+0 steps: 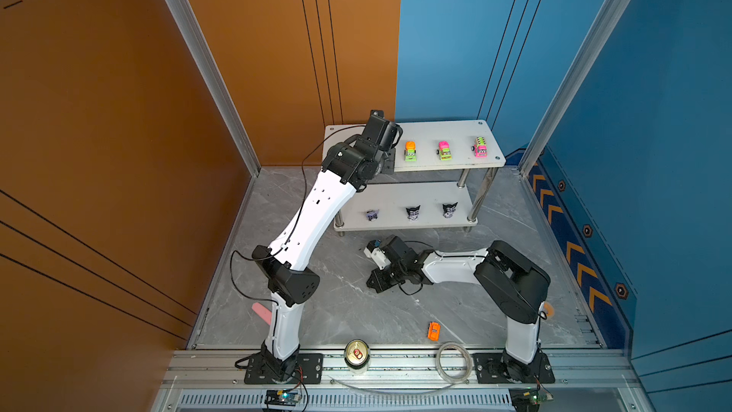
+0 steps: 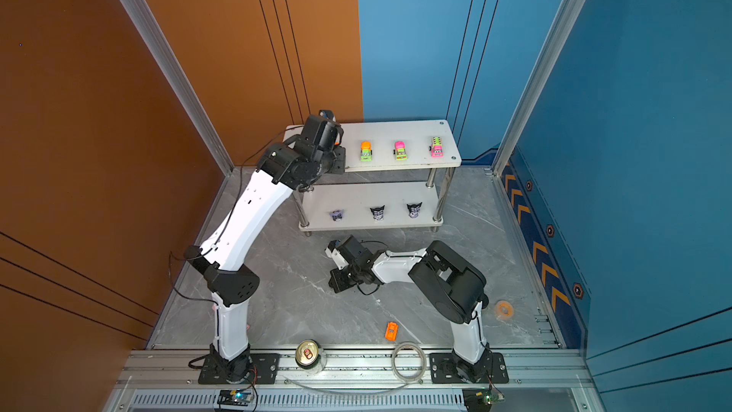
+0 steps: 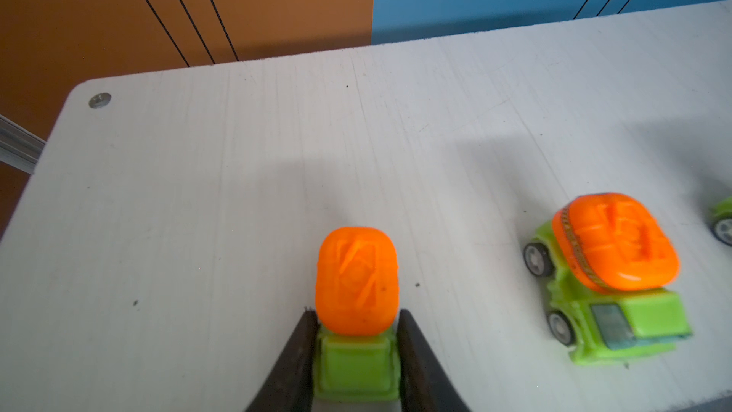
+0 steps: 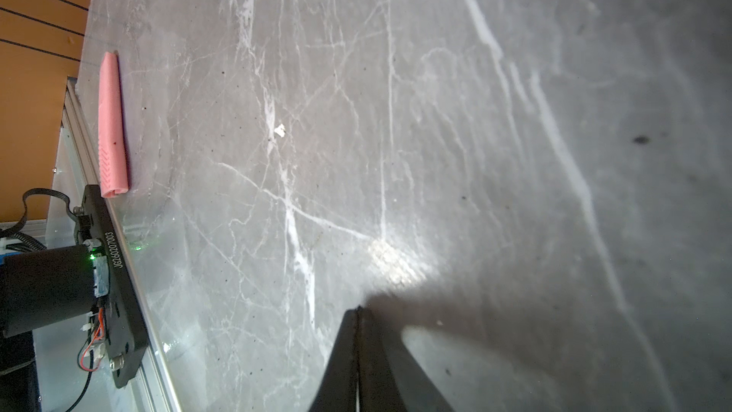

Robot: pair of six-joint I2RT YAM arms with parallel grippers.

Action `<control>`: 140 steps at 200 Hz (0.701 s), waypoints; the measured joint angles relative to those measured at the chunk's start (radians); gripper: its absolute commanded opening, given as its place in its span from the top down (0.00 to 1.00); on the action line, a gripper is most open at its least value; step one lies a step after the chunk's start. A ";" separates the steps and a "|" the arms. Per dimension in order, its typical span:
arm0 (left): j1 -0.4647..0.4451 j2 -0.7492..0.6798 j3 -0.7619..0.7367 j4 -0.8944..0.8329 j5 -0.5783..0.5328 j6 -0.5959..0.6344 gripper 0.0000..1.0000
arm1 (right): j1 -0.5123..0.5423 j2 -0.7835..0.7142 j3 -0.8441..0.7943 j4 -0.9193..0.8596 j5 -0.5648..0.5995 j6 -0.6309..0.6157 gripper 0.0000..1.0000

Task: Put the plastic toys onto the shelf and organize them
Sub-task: 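Lower the orange-dome car onto the shelf top beside the cars, open left gripper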

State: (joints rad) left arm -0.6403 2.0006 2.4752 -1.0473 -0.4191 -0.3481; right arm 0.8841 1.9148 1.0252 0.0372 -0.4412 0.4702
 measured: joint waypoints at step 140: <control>-0.016 -0.027 -0.040 0.000 -0.048 -0.009 0.67 | 0.001 0.000 0.000 0.000 -0.003 0.002 0.92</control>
State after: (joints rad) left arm -0.6559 1.9732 2.4348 -1.0477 -0.4675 -0.3573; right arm 0.8852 1.9148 1.0256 0.0372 -0.4438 0.4721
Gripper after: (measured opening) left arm 0.303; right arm 0.078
